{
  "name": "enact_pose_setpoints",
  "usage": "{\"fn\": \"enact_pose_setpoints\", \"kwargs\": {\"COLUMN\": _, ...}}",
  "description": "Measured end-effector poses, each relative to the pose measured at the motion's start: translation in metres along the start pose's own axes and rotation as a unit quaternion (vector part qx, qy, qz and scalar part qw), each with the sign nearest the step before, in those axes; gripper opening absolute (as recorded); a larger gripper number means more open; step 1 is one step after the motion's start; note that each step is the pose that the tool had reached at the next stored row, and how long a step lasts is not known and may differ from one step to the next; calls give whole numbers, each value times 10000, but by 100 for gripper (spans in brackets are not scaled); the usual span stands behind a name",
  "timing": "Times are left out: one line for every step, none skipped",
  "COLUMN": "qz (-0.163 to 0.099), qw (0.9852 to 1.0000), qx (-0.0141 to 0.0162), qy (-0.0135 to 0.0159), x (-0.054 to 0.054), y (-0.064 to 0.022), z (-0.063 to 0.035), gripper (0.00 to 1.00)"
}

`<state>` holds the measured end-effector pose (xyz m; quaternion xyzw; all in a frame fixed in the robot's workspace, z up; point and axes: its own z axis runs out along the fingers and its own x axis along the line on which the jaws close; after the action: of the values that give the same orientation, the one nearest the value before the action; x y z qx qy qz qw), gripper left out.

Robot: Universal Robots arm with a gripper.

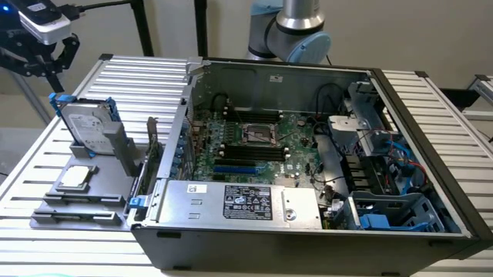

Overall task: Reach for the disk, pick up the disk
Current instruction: 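Pick up the disk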

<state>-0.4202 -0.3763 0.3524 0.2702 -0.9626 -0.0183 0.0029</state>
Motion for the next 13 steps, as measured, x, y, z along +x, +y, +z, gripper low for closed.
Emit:
{"fn": "enact_pose_setpoints", "kwargs": {"qz": -95, "qw": 10000, "qx": 0, "qy": 3, "x": 0, "y": 0, "z": 0, "gripper": 11}}
{"fn": "enact_pose_setpoints", "kwargs": {"qz": -188, "qw": 9998, "qx": -1, "qy": 7, "x": 0, "y": 0, "z": -1, "gripper": 11}}
{"fn": "enact_pose_setpoints", "kwargs": {"qz": -275, "qw": 9996, "qx": -1, "qy": 10, "x": 0, "y": 0, "z": -1, "gripper": 11}}
{"fn": "enact_pose_setpoints", "kwargs": {"qz": -365, "qw": 9993, "qx": -1, "qy": 13, "x": 0, "y": 0, "z": -2, "gripper": 11}}
{"fn": "enact_pose_setpoints", "kwargs": {"qz": -454, "qw": 9990, "qx": -2, "qy": 16, "x": 0, "y": 0, "z": -2, "gripper": 11}}
{"fn": "enact_pose_setpoints", "kwargs": {"qz": -548, "qw": 9985, "qx": -2, "qy": 20, "x": 0, "y": 0, "z": -2, "gripper": 11}}
{"fn": "enact_pose_setpoints", "kwargs": {"qz": -637, "qw": 9980, "qx": -3, "qy": 23, "x": 0, "y": 0, "z": -2, "gripper": 11}}
{"fn": "enact_pose_setpoints", "kwargs": {"qz": -729, "qw": 9973, "qx": -3, "qy": 27, "x": 0, "y": 0, "z": -2, "gripper": 11}}
{"fn": "enact_pose_setpoints", "kwargs": {"qz": -820, "qw": 9966, "qx": -3, "qy": 30, "x": 0, "y": 0, "z": -2, "gripper": 11}}
{"fn": "enact_pose_setpoints", "kwargs": {"qz": -908, "qw": 9959, "qx": -4, "qy": 33, "x": 0, "y": 0, "z": -2, "gripper": 11}}
{"fn": "enact_pose_setpoints", "kwargs": {"qz": -1004, "qw": 9949, "qx": -4, "qy": 37, "x": 0, "y": 0, "z": -2, "gripper": 11}}
{"fn": "enact_pose_setpoints", "kwargs": {"qz": -1095, "qw": 9940, "qx": -5, "qy": 40, "x": 0, "y": 0, "z": -2, "gripper": 11}}
{"fn": "enact_pose_setpoints", "kwargs": {"qz": -1185, "qw": 9929, "qx": -5, "qy": 44, "x": 0, "y": 0, "z": -2, "gripper": 11}}
